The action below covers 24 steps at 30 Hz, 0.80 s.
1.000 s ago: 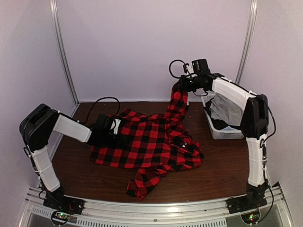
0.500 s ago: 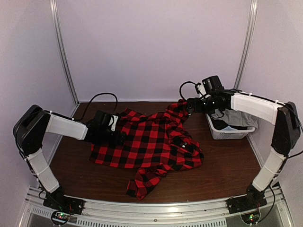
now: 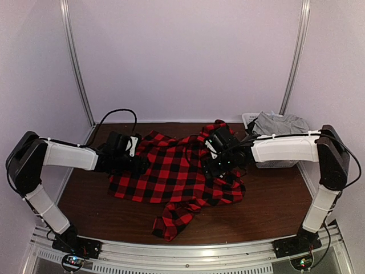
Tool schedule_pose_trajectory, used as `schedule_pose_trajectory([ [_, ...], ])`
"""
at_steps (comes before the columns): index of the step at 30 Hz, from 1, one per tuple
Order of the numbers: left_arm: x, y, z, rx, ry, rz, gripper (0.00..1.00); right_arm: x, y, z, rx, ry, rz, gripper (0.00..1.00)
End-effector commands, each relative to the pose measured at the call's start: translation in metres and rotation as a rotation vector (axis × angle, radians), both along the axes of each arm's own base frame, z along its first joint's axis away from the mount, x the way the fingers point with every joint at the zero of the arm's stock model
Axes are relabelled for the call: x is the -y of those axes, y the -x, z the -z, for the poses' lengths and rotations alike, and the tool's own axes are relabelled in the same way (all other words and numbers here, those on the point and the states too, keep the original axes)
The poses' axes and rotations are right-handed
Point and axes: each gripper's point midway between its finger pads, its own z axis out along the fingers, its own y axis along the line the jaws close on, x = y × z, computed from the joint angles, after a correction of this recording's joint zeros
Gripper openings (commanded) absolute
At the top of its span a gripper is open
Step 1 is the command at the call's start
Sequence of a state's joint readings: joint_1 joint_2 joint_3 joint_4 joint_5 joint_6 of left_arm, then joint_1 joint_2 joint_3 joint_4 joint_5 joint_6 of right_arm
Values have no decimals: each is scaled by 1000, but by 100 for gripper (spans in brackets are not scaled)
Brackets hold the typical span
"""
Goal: Fold and stack the long sleeve shirts
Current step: Smooth out the flattened shirt at the center of the board.
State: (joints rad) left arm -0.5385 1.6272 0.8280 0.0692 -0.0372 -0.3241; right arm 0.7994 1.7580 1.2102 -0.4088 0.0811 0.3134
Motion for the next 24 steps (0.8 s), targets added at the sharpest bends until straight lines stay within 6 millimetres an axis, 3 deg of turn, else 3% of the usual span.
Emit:
schedule_pose_trajectory([
  [1,0,3,-5,4,27,-7,93,-7,-8,15,7,51,14,80],
  [12,-1,8,-2,-4,39,-9,93,-14,-15,50,-44,143,-32,63],
  [24,-7,15,12,-26,25,-17,93,3,-20,59,-75,181,-27,37],
])
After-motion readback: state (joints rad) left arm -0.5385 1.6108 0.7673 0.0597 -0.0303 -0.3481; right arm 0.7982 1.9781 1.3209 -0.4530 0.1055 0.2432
